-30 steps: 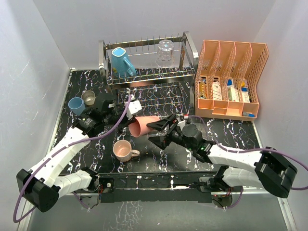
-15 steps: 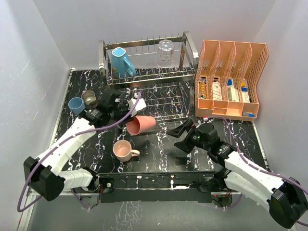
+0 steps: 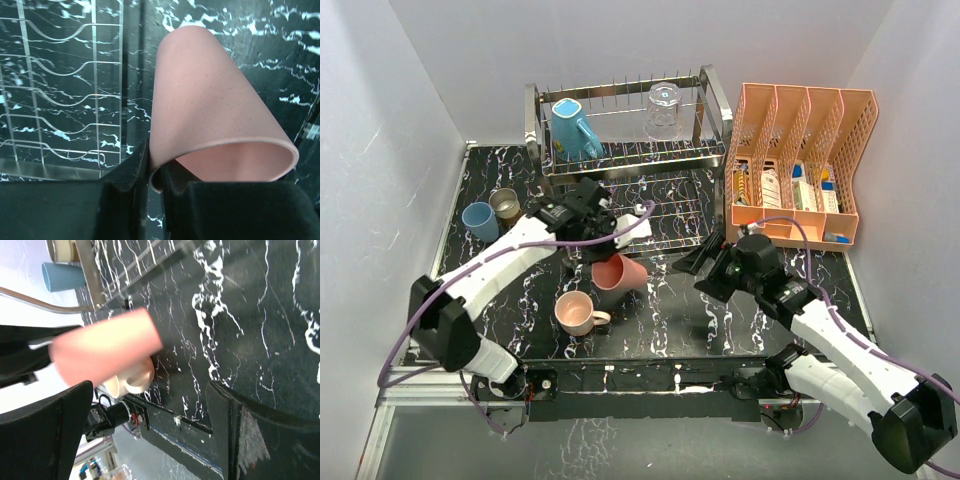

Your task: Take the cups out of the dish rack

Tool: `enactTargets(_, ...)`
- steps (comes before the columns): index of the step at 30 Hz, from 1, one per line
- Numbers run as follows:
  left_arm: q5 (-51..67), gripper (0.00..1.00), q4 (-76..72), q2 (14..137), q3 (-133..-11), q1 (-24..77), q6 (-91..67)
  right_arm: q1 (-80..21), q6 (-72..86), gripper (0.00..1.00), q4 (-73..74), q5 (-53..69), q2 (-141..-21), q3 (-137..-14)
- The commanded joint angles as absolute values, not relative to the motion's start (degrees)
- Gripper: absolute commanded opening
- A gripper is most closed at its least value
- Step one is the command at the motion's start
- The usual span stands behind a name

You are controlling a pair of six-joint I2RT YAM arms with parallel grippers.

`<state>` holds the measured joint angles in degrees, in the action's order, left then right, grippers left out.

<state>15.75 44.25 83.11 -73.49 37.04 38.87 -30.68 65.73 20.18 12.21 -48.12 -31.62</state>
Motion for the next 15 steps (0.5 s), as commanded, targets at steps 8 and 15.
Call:
enactTargets(8,5.16,0.0,62.9,95.46,-86.1,44.19,47.24,-26.87,51.7,0.98,34.15,4.36,-49.6,-45.9)
enactTargets(15,-0.75,0.06,66.82,100.2,-90.83,49.24,46.56,-25.94,49.46,0.98,37.18,1.94,-48.59,-48.22)
